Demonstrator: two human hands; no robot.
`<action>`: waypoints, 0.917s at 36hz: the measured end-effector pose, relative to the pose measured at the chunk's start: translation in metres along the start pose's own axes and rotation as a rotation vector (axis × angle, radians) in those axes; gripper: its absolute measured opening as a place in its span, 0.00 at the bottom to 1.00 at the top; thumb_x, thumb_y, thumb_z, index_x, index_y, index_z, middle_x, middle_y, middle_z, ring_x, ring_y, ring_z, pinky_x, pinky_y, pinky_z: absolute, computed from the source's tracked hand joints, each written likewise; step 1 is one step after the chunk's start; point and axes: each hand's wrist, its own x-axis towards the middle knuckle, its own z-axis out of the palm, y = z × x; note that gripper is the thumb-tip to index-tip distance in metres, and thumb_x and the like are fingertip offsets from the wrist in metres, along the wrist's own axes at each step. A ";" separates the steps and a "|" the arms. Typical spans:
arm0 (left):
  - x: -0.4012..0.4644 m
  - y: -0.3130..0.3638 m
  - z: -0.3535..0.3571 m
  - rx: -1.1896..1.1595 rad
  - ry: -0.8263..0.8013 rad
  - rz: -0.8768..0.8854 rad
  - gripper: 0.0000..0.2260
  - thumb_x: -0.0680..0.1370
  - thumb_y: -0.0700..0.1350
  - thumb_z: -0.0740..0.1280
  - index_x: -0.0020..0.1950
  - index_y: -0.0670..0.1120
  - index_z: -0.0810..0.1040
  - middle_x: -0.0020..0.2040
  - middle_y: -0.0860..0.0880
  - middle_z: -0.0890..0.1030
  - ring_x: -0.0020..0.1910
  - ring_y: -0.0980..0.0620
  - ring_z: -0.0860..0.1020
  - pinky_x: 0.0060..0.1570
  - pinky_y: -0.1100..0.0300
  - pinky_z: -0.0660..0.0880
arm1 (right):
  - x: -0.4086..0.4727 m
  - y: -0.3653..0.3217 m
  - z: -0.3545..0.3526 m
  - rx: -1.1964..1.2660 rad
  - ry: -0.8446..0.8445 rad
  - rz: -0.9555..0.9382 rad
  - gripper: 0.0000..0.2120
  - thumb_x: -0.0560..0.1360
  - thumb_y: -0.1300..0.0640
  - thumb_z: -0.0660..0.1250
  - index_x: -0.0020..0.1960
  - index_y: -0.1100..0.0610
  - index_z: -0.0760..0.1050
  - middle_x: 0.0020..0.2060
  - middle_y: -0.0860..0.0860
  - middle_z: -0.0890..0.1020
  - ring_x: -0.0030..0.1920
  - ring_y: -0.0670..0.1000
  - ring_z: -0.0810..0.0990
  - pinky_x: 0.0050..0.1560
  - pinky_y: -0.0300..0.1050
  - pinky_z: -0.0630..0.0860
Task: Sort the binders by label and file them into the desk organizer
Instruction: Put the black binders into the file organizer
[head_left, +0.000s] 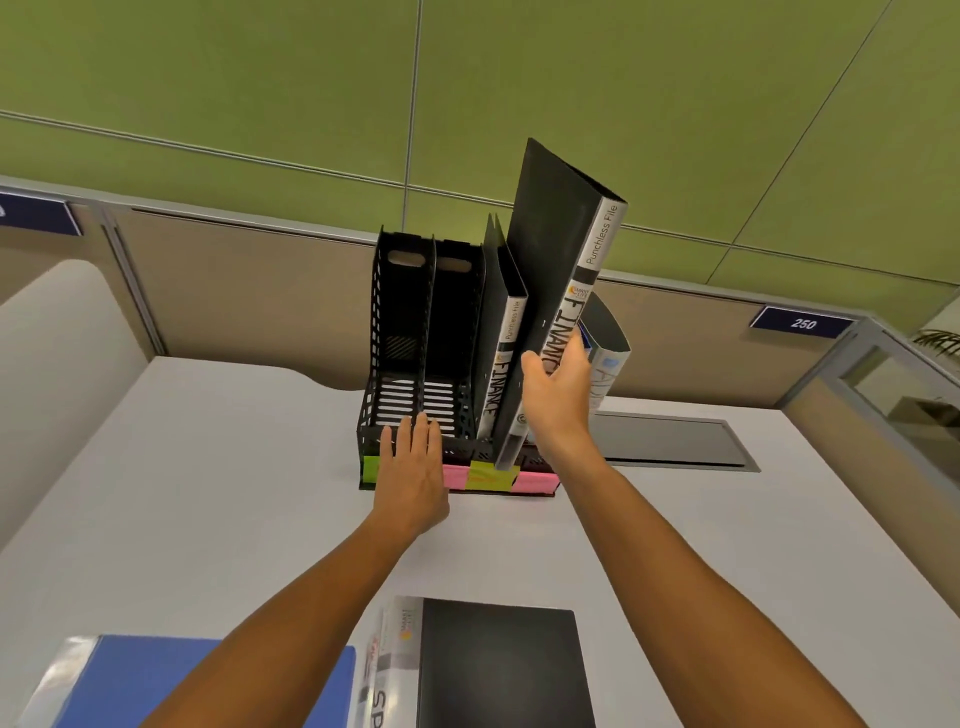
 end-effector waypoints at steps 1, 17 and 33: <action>0.000 0.001 0.000 0.002 0.004 -0.002 0.42 0.76 0.55 0.67 0.81 0.42 0.49 0.82 0.41 0.53 0.81 0.39 0.50 0.78 0.39 0.47 | 0.002 0.003 0.002 0.001 0.012 -0.004 0.22 0.80 0.63 0.62 0.72 0.51 0.68 0.48 0.47 0.80 0.42 0.40 0.80 0.39 0.32 0.78; -0.005 0.004 -0.005 0.011 0.014 -0.001 0.42 0.75 0.56 0.68 0.81 0.43 0.50 0.81 0.40 0.53 0.80 0.38 0.50 0.78 0.38 0.48 | 0.017 0.042 0.028 -0.051 0.013 0.007 0.20 0.81 0.62 0.63 0.71 0.51 0.69 0.59 0.46 0.80 0.56 0.37 0.79 0.45 0.23 0.74; -0.004 0.000 -0.019 0.077 -0.117 0.032 0.45 0.76 0.56 0.68 0.82 0.42 0.43 0.82 0.39 0.45 0.81 0.36 0.43 0.78 0.39 0.45 | -0.003 0.085 0.027 -0.247 -0.211 0.318 0.20 0.79 0.64 0.65 0.69 0.50 0.71 0.61 0.48 0.77 0.60 0.49 0.73 0.63 0.54 0.75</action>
